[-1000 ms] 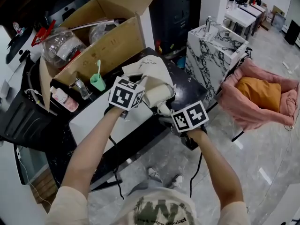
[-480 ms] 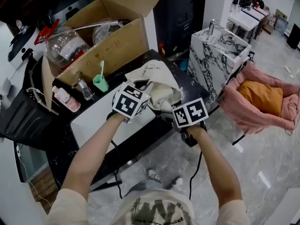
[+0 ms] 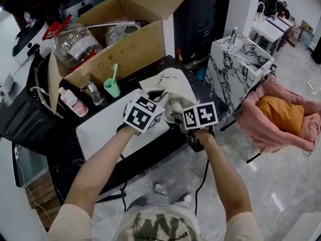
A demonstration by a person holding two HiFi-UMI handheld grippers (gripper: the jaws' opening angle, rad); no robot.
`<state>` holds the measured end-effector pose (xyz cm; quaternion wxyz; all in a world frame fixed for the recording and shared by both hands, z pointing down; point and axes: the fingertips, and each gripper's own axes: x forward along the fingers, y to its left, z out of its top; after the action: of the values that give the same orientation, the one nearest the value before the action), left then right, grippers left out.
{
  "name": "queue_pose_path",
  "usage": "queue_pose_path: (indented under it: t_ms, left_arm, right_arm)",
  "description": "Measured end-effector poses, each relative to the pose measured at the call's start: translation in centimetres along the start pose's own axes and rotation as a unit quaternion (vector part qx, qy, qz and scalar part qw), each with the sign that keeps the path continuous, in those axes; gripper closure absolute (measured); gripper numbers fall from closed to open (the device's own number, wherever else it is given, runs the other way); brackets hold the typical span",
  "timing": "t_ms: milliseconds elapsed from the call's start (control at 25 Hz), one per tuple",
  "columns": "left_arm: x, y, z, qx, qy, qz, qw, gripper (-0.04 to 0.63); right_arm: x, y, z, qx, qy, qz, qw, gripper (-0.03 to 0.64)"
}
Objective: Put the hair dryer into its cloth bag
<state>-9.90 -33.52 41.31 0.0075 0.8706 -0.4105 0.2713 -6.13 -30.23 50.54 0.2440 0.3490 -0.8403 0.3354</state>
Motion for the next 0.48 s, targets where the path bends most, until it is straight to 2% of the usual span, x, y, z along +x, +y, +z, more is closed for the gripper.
queue_pose_path:
  t_ms: [480]
  left_arm:
    - [0.2,0.6,0.3,-0.002,-0.033,-0.011,0.9994,0.558]
  right_arm:
    - [3.6,-0.7,3.1,0.014,-0.016,-0.007,1.000,0.359]
